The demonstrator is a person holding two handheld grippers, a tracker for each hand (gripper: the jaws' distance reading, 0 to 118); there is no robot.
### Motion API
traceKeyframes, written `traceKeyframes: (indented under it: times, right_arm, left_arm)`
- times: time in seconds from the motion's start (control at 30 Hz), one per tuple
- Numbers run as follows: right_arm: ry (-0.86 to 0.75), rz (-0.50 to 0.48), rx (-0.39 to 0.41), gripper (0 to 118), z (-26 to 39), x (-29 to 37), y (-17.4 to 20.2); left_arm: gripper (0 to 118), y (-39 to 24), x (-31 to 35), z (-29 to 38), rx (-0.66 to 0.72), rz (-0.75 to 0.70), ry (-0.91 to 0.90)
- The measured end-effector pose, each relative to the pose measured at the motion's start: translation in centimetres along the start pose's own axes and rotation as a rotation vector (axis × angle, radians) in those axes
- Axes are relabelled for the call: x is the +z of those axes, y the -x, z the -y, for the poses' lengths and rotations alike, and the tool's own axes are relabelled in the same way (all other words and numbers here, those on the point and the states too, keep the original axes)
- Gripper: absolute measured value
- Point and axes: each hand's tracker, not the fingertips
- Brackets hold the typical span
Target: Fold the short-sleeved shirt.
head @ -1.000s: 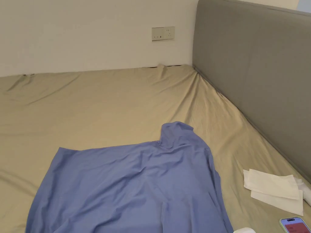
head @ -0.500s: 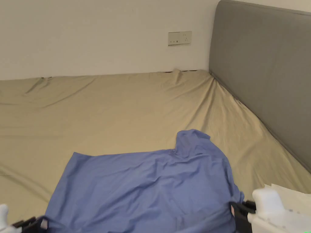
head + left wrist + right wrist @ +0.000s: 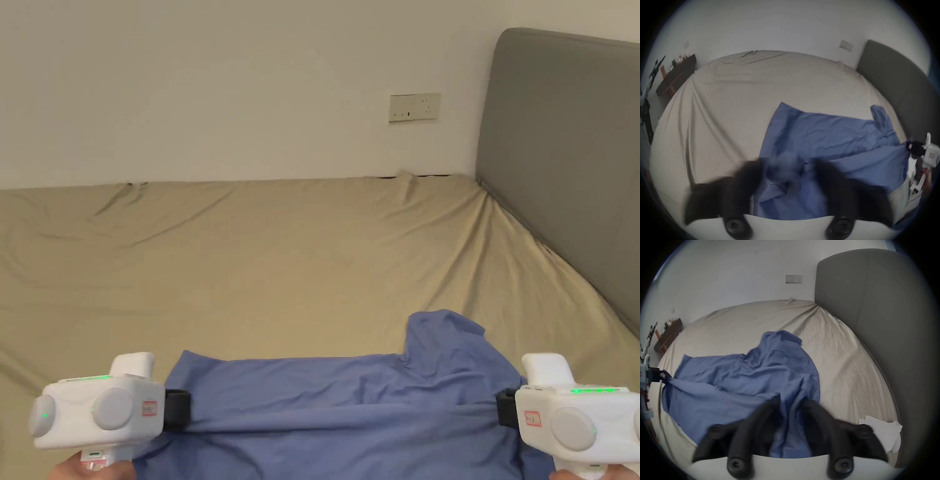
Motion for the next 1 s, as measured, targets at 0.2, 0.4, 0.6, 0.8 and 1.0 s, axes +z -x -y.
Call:
traceKeyframes:
  times: [0.2,0.4,0.6,0.8,1.0]
  right_arm:
    - [-0.239,-0.171,-0.167,116,-0.5,5.3,-2.1]
    - [-0.380,-0.216,-0.147,69,2.1,19.3,-2.1]
    - [-0.323,-0.201,-0.186,5,5.3,19.8,-2.7]
    - [-0.248,-0.203,-0.177,5,7.8,19.5,-2.5]
    - [-0.194,-0.175,-0.141,5,9.3,18.7,-2.3]
  left_arm:
    - [118,2.5,6.0,1.0,0.166,0.181,-0.251]
    - [0,5.6,16.3,6.4,0.170,0.206,-0.329]
    - [0,8.0,12.4,8.9,0.212,0.245,-0.078]
    - [5,7.5,6.2,10.2,0.131,0.186,0.116]
    - [118,5.6,2.5,10.6,-0.003,0.077,0.083]
